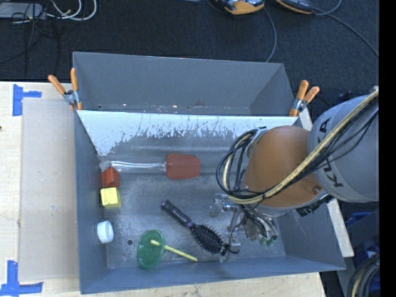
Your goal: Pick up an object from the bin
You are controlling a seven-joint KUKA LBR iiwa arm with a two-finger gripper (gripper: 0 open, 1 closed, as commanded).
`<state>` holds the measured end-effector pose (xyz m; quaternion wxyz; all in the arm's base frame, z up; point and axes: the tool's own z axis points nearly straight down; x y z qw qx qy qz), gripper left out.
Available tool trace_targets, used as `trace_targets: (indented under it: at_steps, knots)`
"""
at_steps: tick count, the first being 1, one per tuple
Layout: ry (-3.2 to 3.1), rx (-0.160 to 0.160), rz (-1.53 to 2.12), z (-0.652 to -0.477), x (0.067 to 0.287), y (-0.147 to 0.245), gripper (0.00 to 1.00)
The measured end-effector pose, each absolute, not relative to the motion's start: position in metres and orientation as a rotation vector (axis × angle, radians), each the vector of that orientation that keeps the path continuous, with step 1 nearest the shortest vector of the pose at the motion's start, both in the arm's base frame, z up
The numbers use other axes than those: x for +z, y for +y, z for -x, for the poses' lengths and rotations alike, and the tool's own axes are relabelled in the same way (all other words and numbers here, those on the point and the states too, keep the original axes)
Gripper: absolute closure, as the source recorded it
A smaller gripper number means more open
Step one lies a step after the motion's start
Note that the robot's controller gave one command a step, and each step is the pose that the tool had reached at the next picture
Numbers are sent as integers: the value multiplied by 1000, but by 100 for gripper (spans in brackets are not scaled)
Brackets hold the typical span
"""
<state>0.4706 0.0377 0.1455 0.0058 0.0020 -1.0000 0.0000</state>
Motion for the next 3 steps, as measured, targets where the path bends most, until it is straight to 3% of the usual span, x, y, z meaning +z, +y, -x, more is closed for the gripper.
trace_targets:
  at_steps: [1,2,3]
  knots:
    - [-3138,0,-4,-473,149,38,0]
    - [-3137,0,99,-476,122,45,0]
    - [-3131,0,167,-498,69,72,100]
